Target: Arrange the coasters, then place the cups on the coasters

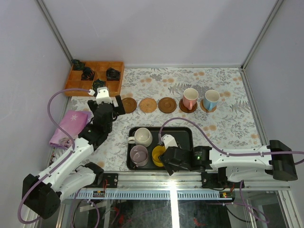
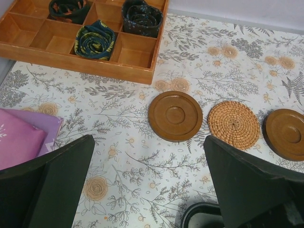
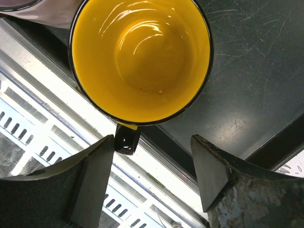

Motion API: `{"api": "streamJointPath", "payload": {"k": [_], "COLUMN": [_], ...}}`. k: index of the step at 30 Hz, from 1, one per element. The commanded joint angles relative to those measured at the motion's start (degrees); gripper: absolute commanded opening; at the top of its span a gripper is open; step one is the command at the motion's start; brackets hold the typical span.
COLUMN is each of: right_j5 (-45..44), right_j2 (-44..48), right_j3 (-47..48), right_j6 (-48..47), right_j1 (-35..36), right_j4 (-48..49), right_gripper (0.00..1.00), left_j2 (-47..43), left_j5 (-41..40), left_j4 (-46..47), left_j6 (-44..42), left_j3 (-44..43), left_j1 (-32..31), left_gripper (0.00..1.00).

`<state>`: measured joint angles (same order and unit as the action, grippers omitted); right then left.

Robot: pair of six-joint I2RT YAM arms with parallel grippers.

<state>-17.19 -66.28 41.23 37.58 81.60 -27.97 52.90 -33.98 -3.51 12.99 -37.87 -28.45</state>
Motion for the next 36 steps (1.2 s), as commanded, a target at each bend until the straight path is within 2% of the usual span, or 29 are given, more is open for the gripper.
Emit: {"api": "streamJointPath", "payload": {"k": [1, 6, 21, 28, 36], "right_j5": [-0.72, -1.57, 4.52, 5.04, 3.12], "right_j2": [-1.48, -3.27, -7.66, -8.65, -7.77], "right_j3": [2.77, 4.05, 5.38, 5.46, 5.12], "right_j6": [0.82, -0.23, -3.0, -3.76, -1.57], "right_j1": [0.4, -1.14, -5.93, -6.54, -6.54], "right_j4": [0.24, 0.54, 3.42, 3.18, 1.43], "right_gripper": [0.7, 0.68, 0.63, 0.44, 0.01], "left_j2": [-1.34, -1.96, -2.27, -2.02, -1.32], "left_j5": [-0.21, -0.27, 1.12, 1.31, 1.96], "left_j4": [2.01, 1.64, 1.83, 1.1, 1.05], "left_j6": [0.89, 1.02, 0.73, 0.78, 0.98], "left_j3": [0.91, 1.13, 1.37, 1.05, 0.98], "left_j1": [0.3, 0.28, 0.32, 0.32, 0.3], "left_gripper": [1.0, 1.0, 1.0, 1.0, 1.0]}}
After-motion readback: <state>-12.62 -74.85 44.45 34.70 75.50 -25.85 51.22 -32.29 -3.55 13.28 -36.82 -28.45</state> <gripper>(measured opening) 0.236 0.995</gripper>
